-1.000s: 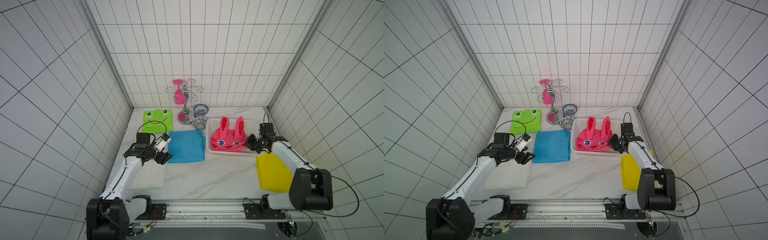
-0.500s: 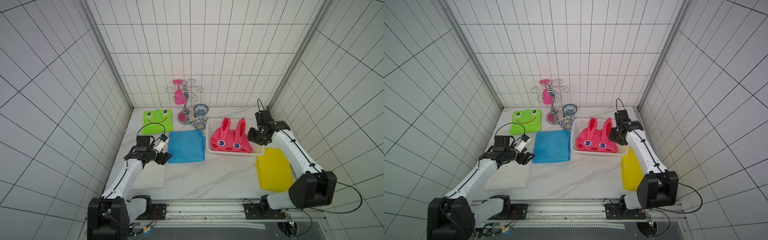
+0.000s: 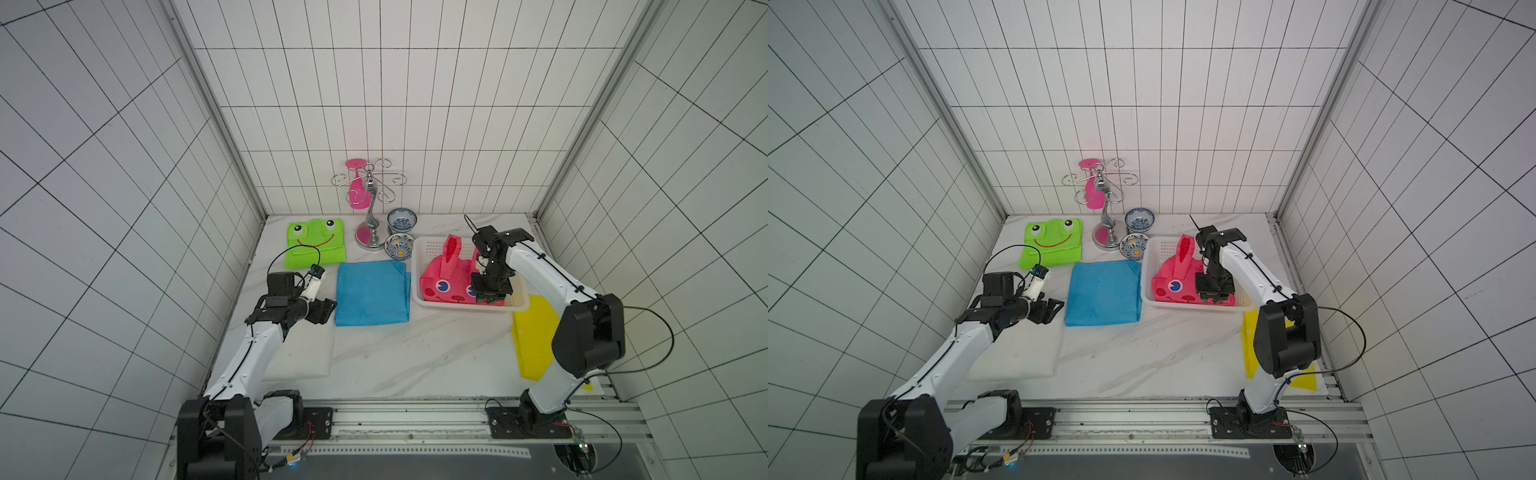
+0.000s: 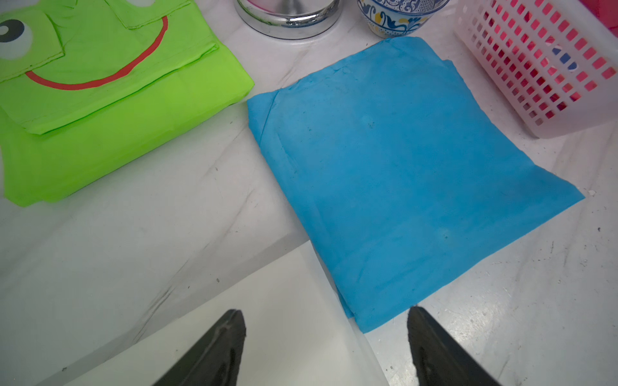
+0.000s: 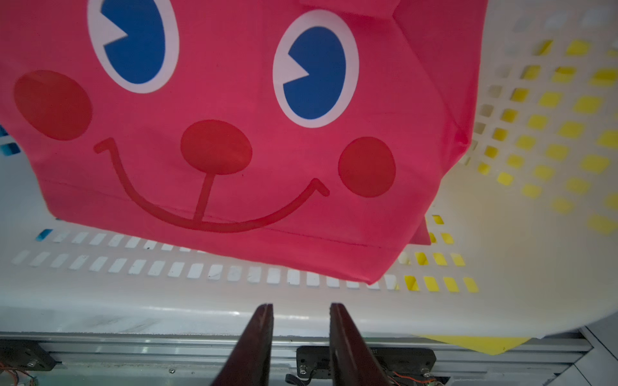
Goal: Put the folded raincoat in the basket
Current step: Place the raincoat in the basket.
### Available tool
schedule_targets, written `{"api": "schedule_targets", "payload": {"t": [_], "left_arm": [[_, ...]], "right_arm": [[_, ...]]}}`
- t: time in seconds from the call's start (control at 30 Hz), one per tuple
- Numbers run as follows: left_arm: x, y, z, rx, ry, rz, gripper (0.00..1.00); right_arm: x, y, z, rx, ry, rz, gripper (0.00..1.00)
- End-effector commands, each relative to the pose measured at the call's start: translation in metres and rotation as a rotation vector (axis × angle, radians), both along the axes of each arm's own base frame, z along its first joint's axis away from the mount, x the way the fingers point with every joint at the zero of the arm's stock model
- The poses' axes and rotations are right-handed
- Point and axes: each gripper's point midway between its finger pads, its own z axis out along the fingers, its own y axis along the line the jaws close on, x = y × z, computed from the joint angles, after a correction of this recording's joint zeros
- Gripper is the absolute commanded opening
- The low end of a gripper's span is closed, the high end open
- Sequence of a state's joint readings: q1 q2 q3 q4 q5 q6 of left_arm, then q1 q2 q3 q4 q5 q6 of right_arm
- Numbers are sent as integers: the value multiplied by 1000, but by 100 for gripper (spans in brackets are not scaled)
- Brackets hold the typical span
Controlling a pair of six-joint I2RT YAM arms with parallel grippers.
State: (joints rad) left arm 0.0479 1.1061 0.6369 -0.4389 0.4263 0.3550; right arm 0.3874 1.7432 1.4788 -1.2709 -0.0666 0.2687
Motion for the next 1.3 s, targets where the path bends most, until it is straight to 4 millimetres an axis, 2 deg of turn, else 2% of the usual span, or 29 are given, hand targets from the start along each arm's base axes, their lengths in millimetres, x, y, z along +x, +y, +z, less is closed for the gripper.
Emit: {"api": "schedule_targets", "payload": {"t": [0.0, 0.33, 0.5, 0.6, 0.7, 0.83, 0.93, 1.1, 1.17, 1.27], "left_arm": [[4, 2, 4, -8, -17, 16, 79], [8, 12, 4, 11, -22, 54, 79], [9, 14, 3, 14, -15, 64, 79], [9, 15, 3, 15, -15, 66, 79], [9, 15, 3, 14, -16, 68, 79], [9, 16, 3, 13, -13, 74, 79], [8, 16, 4, 4, -12, 71, 79], [3, 8, 6, -30, -11, 32, 79], [1, 6, 7, -39, -10, 20, 80], [0, 5, 7, -40, -10, 16, 80]], "right_arm": [[7, 2, -7, -8, 43, 36, 31], [21, -2, -61, -42, 116, 30, 26], [31, -23, -86, -162, 89, 27, 25], [41, -35, -92, -222, 46, 14, 25], [55, -45, -86, -280, -50, 12, 26], [70, -35, -74, -221, -165, 22, 28], [71, -28, -51, -163, -230, 11, 29], [58, 0, -6, -38, -273, 36, 34], [46, 15, 1, 18, -215, 46, 35], [32, 50, -3, 171, -121, 84, 34]]}}
